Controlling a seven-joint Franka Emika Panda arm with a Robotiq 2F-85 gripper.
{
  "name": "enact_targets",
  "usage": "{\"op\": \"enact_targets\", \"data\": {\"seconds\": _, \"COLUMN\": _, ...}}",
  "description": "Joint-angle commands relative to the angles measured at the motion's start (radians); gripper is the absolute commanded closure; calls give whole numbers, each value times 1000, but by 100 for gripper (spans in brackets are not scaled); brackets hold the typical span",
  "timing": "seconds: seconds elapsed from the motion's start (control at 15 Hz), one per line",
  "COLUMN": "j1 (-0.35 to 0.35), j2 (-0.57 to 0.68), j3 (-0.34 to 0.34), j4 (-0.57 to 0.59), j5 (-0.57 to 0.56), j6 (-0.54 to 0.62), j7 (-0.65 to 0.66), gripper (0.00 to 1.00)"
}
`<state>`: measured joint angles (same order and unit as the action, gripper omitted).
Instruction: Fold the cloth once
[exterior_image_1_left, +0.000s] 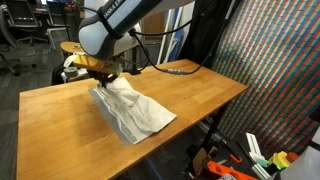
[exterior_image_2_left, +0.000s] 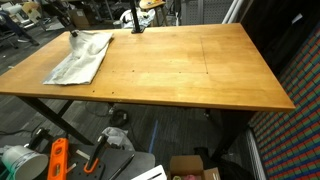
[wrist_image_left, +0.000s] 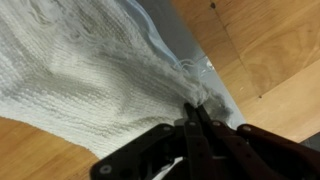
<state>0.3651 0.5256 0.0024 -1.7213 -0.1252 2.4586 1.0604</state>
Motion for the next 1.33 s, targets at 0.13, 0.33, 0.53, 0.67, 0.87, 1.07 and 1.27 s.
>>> {"op": "enact_targets", "data": {"seconds": 0.13, "j1": 9, "j2": 57, "j3": 23, "j4": 139, "j5": 43, "j6": -90, "j7": 60, "gripper": 98}}
{"op": "enact_targets", "data": {"seconds": 0.33, "j1": 8, "j2": 92, "j3": 19, "j4": 201, "j5": 60, "j6": -58, "j7": 113, "gripper": 98}}
{"op": "enact_targets", "data": {"seconds": 0.53, "j1": 13, "j2": 136, "j3": -4, "j4": 267, "j5": 46, "j6": -28, "j7": 181, "gripper": 98}}
{"op": "enact_targets", "data": {"seconds": 0.67, "j1": 16, "j2": 168, "j3": -20, "j4": 310, "j5": 35, "j6": -21, "j7": 217, "gripper": 98}}
{"op": "enact_targets", "data": {"seconds": 0.87, "j1": 11, "j2": 200, "j3": -23, "j4": 351, "j5": 37, "j6": -66, "j7": 213, "gripper": 84}}
{"op": "enact_targets", "data": {"seconds": 1.07, "j1": -8, "j2": 190, "j3": 4, "j4": 323, "j5": 50, "j6": -92, "j7": 145, "gripper": 56}}
{"op": "enact_targets", "data": {"seconds": 1.27, "j1": -52, "j2": 105, "j3": 59, "j4": 196, "j5": 68, "j6": -109, "j7": -24, "gripper": 34}}
